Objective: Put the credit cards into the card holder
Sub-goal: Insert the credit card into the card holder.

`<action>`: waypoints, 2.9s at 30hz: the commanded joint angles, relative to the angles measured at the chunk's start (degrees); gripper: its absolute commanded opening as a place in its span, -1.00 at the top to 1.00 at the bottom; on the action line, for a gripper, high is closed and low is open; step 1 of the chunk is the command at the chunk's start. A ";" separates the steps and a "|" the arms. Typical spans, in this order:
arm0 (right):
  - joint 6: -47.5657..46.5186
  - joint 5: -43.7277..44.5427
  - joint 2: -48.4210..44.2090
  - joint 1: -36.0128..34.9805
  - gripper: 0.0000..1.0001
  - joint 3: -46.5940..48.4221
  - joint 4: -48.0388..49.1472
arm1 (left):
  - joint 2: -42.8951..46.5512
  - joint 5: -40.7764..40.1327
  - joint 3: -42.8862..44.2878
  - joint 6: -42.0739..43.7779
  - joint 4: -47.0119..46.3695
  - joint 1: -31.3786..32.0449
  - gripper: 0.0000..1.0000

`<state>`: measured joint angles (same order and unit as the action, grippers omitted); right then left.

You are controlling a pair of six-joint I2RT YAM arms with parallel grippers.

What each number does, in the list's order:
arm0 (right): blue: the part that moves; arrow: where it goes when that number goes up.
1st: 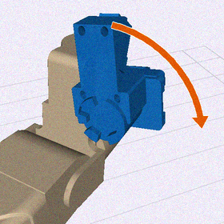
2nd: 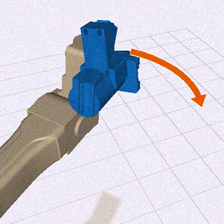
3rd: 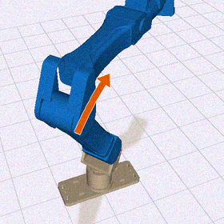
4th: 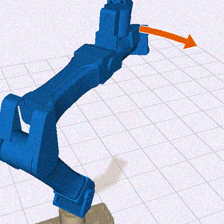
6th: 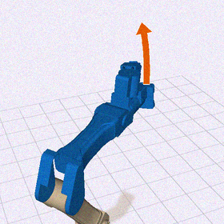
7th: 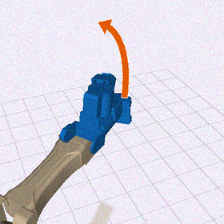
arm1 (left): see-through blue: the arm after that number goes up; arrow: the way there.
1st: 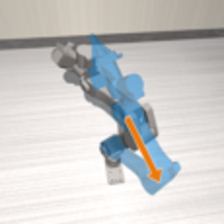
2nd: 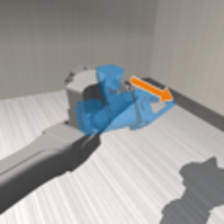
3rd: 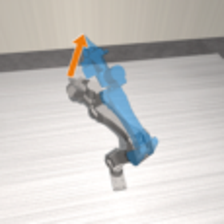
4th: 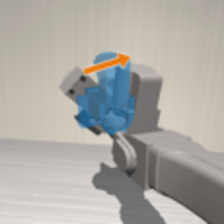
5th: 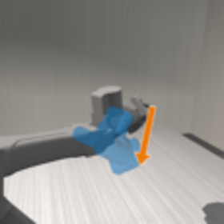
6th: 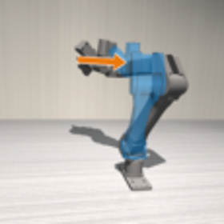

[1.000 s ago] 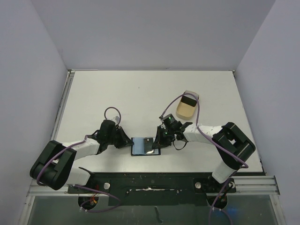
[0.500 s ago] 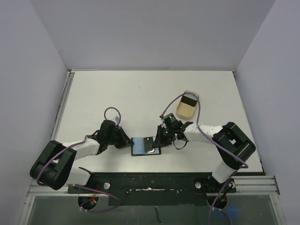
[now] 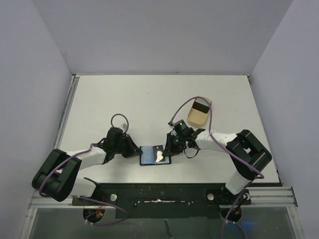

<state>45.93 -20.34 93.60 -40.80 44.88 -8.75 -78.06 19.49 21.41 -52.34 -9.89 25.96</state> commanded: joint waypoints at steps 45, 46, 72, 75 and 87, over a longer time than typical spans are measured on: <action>4.09 6.07 1.56 -5.30 0.39 3.46 3.21 | -0.71 -0.98 -2.78 -5.32 -4.90 0.85 1.00; 3.57 5.97 1.98 -5.65 0.40 4.04 3.10 | -0.69 -1.03 -2.80 -5.32 -4.89 0.85 1.00; 0.57 5.34 5.37 -8.02 0.53 11.19 0.22 | -1.04 -1.03 -1.90 -4.53 -5.05 1.82 1.00; -0.70 7.11 5.25 -8.14 0.52 12.21 -2.71 | -1.12 -1.10 -1.89 -4.23 -4.97 1.82 1.00; -1.10 7.44 3.72 -7.84 0.48 12.01 -4.45 | -0.38 -1.14 -1.82 -3.56 -4.45 1.91 1.00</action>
<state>45.17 -12.64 98.89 -48.47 56.05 -14.20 -78.46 19.07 18.90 -57.80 -15.27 27.40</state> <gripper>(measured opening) 0.265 0.016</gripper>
